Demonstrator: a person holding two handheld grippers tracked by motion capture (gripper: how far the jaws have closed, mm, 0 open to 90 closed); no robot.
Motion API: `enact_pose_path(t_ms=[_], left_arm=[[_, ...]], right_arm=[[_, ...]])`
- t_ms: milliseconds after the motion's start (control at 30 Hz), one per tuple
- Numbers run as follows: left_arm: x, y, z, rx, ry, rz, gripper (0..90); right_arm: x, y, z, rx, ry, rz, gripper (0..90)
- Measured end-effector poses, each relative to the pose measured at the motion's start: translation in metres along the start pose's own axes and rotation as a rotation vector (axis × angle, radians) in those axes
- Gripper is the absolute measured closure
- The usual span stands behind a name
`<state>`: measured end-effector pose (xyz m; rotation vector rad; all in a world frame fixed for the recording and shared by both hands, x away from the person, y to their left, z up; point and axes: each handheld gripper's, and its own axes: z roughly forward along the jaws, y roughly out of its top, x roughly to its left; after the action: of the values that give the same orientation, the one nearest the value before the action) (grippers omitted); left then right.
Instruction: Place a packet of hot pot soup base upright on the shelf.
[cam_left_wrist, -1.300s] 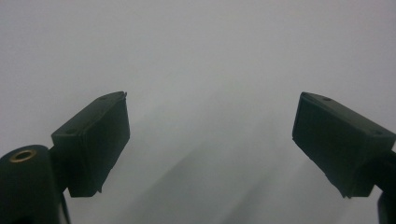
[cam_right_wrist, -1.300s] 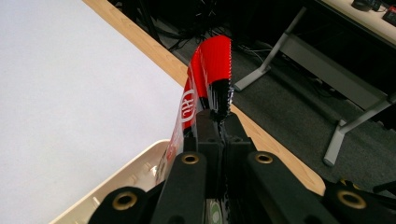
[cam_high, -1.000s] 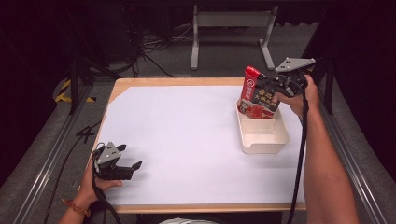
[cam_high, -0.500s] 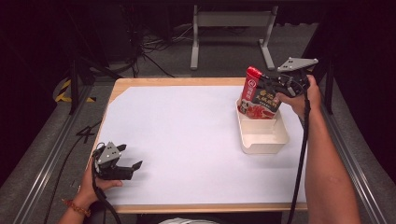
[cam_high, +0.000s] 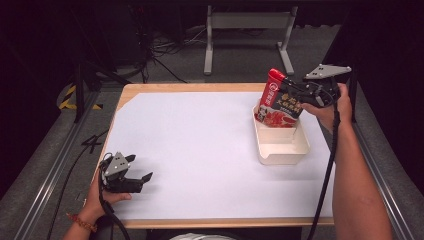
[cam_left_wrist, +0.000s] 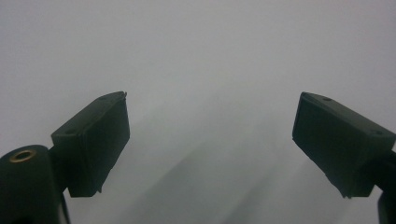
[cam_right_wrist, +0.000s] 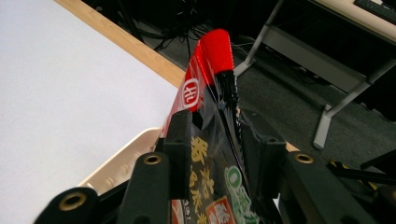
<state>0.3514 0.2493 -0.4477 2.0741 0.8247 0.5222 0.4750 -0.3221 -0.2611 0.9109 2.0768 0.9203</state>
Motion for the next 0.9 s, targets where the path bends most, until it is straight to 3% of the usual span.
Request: enact_pose_path(t_ms=[267,500,900], left_arm=[[0.0,0.0,0.0,0.0,-0.003,-0.001,12.0],[0.0,0.0,0.0,0.002,-0.006,-0.002,12.0],[0.0,0.0,0.001,0.006,-0.01,-0.004,11.9]], right_arm=[[0.001,-0.008,-0.011,-0.003,-0.045,0.0,51.6],[-0.003,-0.016,-0.019,-0.009,-0.047,0.014,47.9],[0.01,-0.025,-0.033,-0.025,-0.032,-0.007,40.9]])
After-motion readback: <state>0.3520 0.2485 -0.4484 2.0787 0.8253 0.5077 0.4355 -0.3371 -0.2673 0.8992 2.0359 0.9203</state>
